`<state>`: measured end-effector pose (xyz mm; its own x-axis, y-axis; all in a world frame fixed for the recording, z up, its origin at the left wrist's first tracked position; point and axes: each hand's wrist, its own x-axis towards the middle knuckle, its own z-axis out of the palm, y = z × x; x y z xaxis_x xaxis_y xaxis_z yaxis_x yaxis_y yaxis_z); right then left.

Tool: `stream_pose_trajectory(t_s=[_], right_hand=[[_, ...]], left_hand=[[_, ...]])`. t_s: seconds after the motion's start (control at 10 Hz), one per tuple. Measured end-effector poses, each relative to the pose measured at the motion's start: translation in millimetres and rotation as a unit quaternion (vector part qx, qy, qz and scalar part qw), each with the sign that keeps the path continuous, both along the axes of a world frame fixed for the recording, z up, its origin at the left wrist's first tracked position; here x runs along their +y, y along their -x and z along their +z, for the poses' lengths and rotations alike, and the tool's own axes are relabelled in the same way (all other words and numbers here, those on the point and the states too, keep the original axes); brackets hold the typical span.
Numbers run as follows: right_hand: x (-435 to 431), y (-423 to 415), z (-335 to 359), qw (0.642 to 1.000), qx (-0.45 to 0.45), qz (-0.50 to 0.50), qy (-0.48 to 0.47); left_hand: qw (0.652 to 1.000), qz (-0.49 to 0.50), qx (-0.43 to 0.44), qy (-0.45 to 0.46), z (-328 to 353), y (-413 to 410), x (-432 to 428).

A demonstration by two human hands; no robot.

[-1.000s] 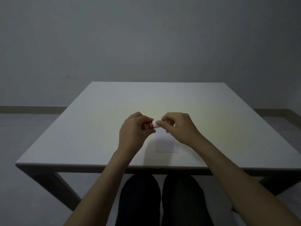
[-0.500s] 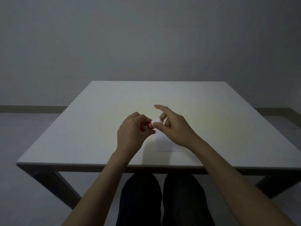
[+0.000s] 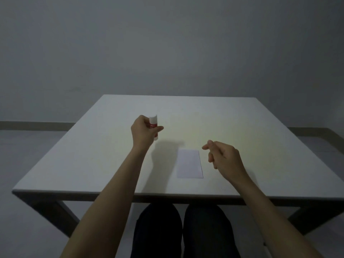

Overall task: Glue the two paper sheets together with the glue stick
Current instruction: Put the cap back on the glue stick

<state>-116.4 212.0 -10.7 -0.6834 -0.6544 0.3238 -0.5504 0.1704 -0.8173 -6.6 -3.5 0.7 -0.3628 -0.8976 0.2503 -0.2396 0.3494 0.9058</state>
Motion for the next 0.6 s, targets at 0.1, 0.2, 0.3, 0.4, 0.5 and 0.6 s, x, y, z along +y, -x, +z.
stream_pose_trajectory(t_s=[0.1,0.2,0.3,0.4,0.5,0.6], right_hand=[[6,3,-10,1.0,-0.002,-0.005,-0.018],[9,6,-14,1.0,0.0,-0.004,-0.025],[10,7,-15,1.0,0.003,-0.002,-0.023],[8,7,-16,1.0,0.005,0.0,-0.026],[7,8,-19,1.0,0.003,0.003,-0.03],[3,7,-25,1.0,0.003,-0.002,-0.026]], left_hand=[[1.0,0.009,-0.007,-0.025,-14,7,-8],[0.999,0.011,-0.014,-0.033,-25,10,-9],[0.999,0.014,-0.015,-0.038,-30,10,-9],[0.999,0.02,-0.008,-0.041,-31,10,-7],[0.999,0.021,0.003,-0.034,-34,10,-5],[0.999,0.011,-0.015,-0.028,-36,9,-5]])
